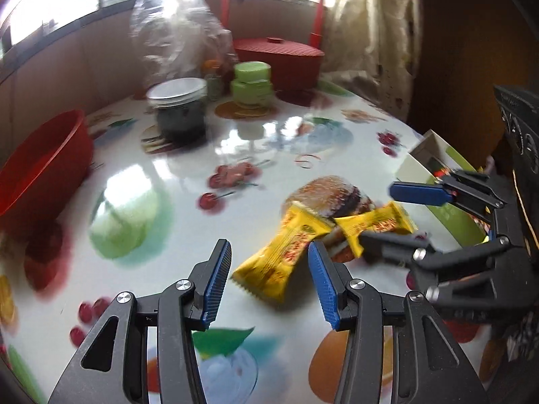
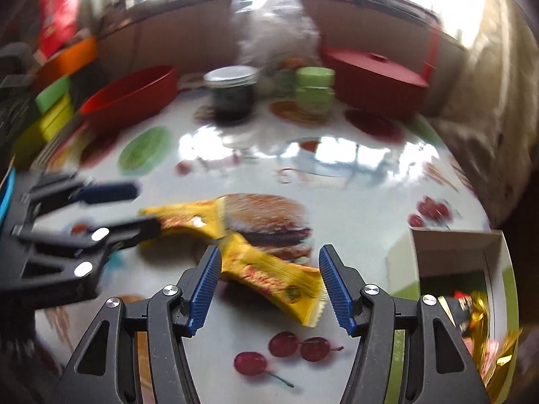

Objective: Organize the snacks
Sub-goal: 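Grasp a yellow peanut candy with the right tool while the left tool grasps another, then carry both yellow peanut candies over the green box with both tools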

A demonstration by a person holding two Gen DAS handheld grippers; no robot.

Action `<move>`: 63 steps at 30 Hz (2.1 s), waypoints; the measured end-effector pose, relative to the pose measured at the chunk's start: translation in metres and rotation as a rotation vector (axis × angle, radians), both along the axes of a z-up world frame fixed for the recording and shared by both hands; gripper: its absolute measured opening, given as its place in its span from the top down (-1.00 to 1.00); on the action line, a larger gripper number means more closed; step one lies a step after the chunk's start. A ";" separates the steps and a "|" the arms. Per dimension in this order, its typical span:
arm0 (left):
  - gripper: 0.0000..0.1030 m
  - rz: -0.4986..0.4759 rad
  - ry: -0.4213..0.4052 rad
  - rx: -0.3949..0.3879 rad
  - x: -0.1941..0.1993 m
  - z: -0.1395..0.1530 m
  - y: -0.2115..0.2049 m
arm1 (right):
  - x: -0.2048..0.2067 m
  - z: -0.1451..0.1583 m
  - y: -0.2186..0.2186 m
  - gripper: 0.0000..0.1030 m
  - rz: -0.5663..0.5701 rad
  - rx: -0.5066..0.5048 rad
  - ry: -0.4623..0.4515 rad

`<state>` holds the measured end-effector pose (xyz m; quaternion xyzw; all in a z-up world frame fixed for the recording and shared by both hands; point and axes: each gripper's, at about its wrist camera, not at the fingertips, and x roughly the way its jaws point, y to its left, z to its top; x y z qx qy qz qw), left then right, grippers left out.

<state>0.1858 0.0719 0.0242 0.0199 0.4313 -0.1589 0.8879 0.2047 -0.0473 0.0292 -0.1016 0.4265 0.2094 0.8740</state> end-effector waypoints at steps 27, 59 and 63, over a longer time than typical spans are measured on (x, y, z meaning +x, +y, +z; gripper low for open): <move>0.04 0.015 0.034 0.028 0.022 -0.014 -0.011 | 0.009 -0.019 -0.003 -0.19 -0.067 -0.014 0.073; 0.49 0.030 -0.029 -0.009 -0.021 0.015 -0.028 | -0.029 0.004 -0.023 0.57 -0.148 0.069 0.026; 0.49 0.019 -0.054 -0.013 -0.031 0.026 -0.035 | -0.039 0.014 -0.027 0.57 -0.150 0.083 0.009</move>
